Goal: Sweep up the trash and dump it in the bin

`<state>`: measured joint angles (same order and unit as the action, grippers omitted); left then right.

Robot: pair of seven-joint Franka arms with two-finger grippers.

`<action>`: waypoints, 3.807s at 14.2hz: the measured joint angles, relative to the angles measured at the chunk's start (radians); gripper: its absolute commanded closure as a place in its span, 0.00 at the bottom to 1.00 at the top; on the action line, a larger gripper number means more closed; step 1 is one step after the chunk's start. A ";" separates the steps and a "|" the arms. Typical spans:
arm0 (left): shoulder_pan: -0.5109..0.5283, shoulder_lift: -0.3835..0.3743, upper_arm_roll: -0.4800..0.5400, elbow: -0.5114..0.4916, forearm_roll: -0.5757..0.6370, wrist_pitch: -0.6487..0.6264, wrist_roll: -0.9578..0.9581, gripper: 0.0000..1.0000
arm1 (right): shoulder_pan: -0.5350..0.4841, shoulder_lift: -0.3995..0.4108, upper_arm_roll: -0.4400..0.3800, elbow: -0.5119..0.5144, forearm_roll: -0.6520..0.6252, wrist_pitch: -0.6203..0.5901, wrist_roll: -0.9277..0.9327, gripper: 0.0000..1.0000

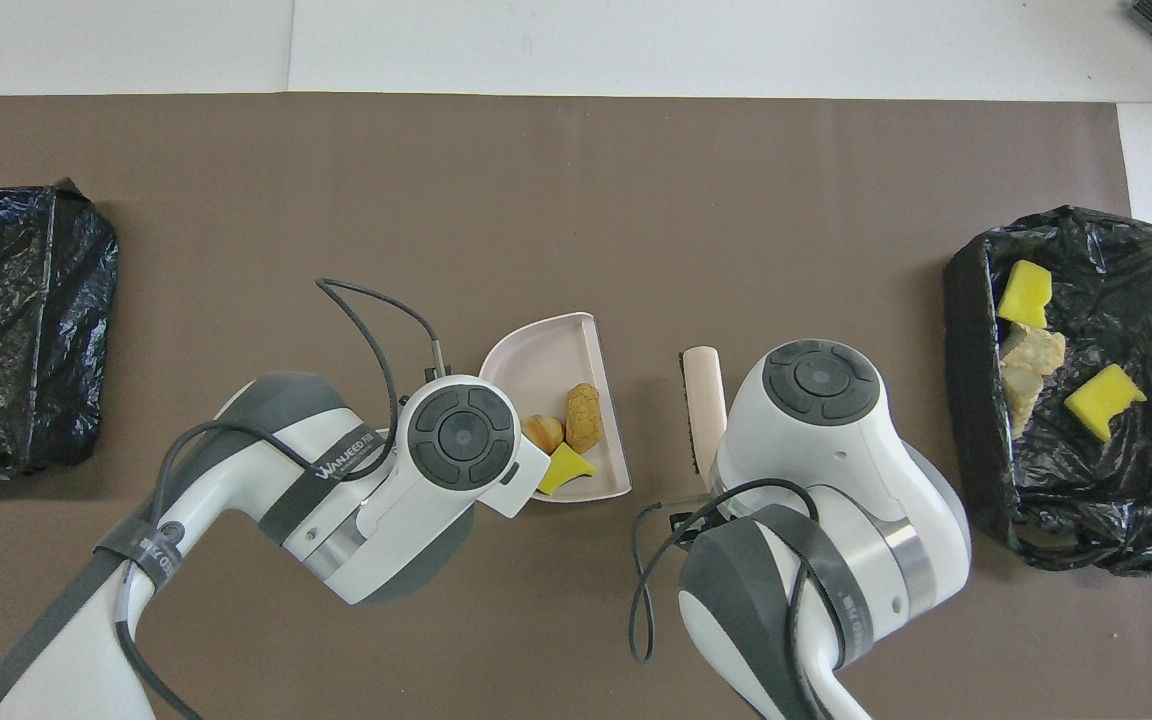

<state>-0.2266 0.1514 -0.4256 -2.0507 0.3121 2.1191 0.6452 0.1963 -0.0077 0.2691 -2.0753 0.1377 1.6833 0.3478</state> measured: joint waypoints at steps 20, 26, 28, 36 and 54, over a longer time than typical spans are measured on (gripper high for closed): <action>0.027 -0.163 1.005 0.123 -0.362 -0.060 1.114 1.00 | 0.344 0.115 0.019 -0.051 0.201 0.263 0.342 1.00; 0.147 0.070 1.044 0.434 -0.387 -0.085 1.390 1.00 | 0.350 0.121 0.016 -0.064 0.201 0.262 0.303 1.00; 0.166 0.116 1.049 0.474 -0.330 0.017 1.423 1.00 | 0.350 0.128 0.015 -0.067 0.201 0.269 0.303 1.00; 0.159 0.171 1.050 0.472 0.045 0.145 1.429 1.00 | 0.338 0.139 0.008 -0.070 0.201 0.289 0.251 0.00; 0.045 0.086 0.903 0.559 0.277 -0.360 0.990 1.00 | -0.093 0.143 -0.012 0.150 -0.145 0.301 0.066 0.00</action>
<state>-0.1812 0.2378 0.4770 -1.4916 0.5896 1.7593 1.6349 0.1037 0.1352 0.2573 -1.9252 -0.0071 1.9844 0.4137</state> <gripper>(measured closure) 0.683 0.000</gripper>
